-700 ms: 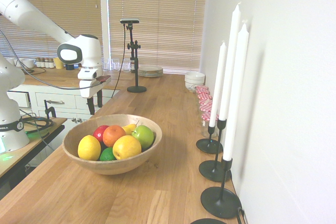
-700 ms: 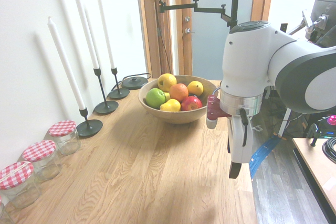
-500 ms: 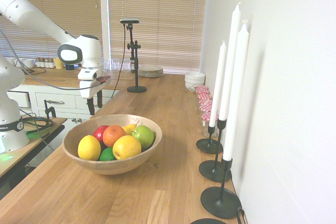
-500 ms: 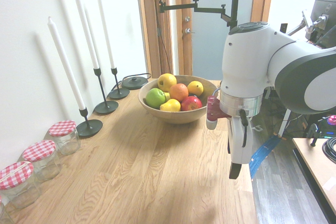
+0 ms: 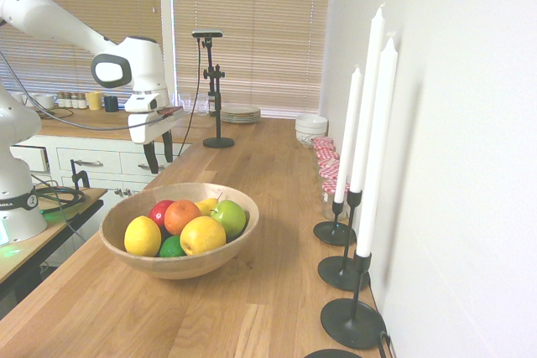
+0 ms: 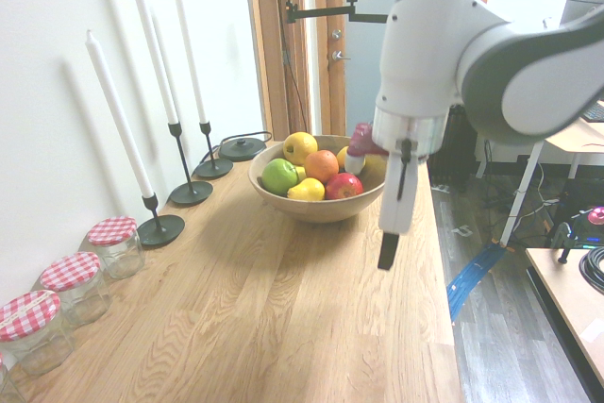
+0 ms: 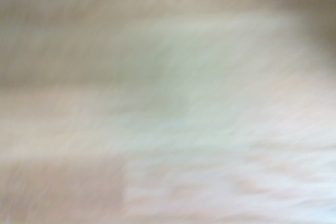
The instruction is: Take apple out of the basket
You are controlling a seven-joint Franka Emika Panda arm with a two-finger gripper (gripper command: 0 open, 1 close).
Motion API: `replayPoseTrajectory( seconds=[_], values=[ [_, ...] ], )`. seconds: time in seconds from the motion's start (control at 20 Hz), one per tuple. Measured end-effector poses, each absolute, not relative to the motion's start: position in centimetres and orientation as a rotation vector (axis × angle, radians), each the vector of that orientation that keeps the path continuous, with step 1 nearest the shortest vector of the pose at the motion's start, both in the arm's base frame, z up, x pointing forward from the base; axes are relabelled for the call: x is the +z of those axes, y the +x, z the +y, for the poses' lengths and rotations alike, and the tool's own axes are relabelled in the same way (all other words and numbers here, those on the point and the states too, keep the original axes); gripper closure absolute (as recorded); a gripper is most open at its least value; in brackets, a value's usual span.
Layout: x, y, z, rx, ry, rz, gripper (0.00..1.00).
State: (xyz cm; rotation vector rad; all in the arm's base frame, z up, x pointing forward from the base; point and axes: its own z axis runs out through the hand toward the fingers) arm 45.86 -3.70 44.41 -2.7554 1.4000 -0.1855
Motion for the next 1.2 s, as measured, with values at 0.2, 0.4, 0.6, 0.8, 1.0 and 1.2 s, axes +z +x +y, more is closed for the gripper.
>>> replayPoseTrajectory(
  seconds=[0.2,0.4,0.6,0.8,1.0,1.2],
  values=[
    [47.3,46.8,-8.2,-0.225,-2.697,1.471,0.00],
    [48.3,47.5,-13.6,-0.232,-2.655,1.544,0.00],
    [47.1,47.6,-18.1,-0.195,-2.625,1.599,0.00],
    [46.4,47.6,-22.0,-0.176,-2.588,1.643,0.00],
    [46.3,47.7,-25.0,-0.170,-2.553,1.667,0.00],
    [45.8,48.1,-27.0,-0.159,-2.537,1.677,0.00]
  ],
)
